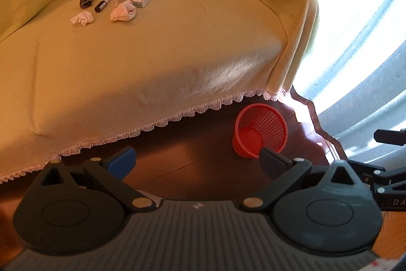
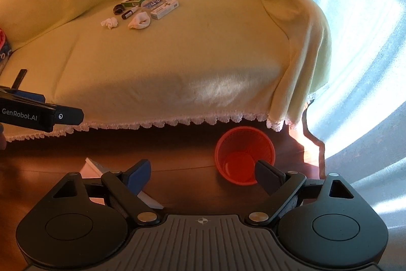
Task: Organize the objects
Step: 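Move the right tool down toward the red mesh basket on the floor, then close the right gripper on the rim of the red mesh basket, then lift the red basket with the right gripper onto the sofa cushion, then hold the basket with the right gripper while the left gripper grasps the pink towel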
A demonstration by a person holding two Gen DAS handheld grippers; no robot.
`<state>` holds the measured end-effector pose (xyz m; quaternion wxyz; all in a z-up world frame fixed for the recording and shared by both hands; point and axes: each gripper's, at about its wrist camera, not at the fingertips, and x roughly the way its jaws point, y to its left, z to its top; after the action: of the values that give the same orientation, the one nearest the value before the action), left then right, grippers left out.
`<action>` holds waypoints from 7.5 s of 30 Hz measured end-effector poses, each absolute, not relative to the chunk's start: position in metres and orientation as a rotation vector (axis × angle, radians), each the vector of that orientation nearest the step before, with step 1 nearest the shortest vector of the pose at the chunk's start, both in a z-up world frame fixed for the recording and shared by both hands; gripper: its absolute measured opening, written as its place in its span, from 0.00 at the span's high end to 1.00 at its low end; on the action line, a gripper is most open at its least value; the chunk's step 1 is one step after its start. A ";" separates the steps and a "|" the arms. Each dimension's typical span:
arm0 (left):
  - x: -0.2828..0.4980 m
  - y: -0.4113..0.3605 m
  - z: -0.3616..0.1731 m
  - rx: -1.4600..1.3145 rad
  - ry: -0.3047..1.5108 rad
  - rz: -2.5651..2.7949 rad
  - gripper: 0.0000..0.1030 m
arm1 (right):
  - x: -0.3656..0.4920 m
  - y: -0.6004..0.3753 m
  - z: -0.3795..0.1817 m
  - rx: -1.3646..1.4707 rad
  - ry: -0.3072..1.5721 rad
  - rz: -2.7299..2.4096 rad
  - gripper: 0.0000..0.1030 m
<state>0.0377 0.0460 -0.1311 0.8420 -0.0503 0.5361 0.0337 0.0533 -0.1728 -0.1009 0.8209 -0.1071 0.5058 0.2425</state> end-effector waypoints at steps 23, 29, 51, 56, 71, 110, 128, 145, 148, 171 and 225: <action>0.118 0.060 -0.382 -0.131 1.148 0.153 0.02 | 0.147 -0.172 -0.445 -0.451 1.083 0.717 0.49; 0.135 0.065 -0.431 -0.142 1.154 0.174 0.02 | 0.159 -0.165 -0.513 -0.508 1.087 0.779 0.57; 0.142 0.054 -0.499 -0.169 1.190 0.133 0.02 | 0.172 -0.165 -0.609 -0.615 1.018 0.885 0.86; 0.141 0.053 -0.500 -0.175 1.183 0.131 0.02 | 0.171 -0.167 -0.611 -0.655 0.988 0.889 0.98; 0.130 0.061 -0.412 -0.248 1.164 0.149 0.02 | 0.157 -0.151 -0.504 -0.900 0.994 0.880 0.98; 0.344 0.215 -0.128 -0.262 0.956 0.357 0.02 | 0.403 -0.038 -0.196 -1.262 0.818 0.845 0.98; 0.421 0.253 -0.205 -0.167 0.856 -0.021 0.02 | 0.416 0.016 -0.280 -1.452 0.521 0.641 0.96; 0.418 0.262 -0.262 -0.078 0.619 -0.092 0.02 | 0.413 0.019 -0.373 -1.476 0.116 0.451 0.98; 0.412 0.269 -0.267 -0.094 0.609 -0.088 0.02 | 0.416 0.027 -0.376 -1.447 0.144 0.408 0.98; 0.333 0.379 -0.258 -0.121 0.557 0.032 0.02 | 0.430 0.114 -0.371 -1.422 0.141 0.196 0.99; 0.375 0.314 -0.322 -0.011 0.737 0.000 0.18 | 0.488 0.114 -0.349 -0.789 0.097 0.222 0.96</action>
<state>0.3747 0.3142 -0.3221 0.9328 -0.0054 0.3604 -0.0001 0.4877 0.1139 -0.3487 0.9160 -0.3836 0.0472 0.1080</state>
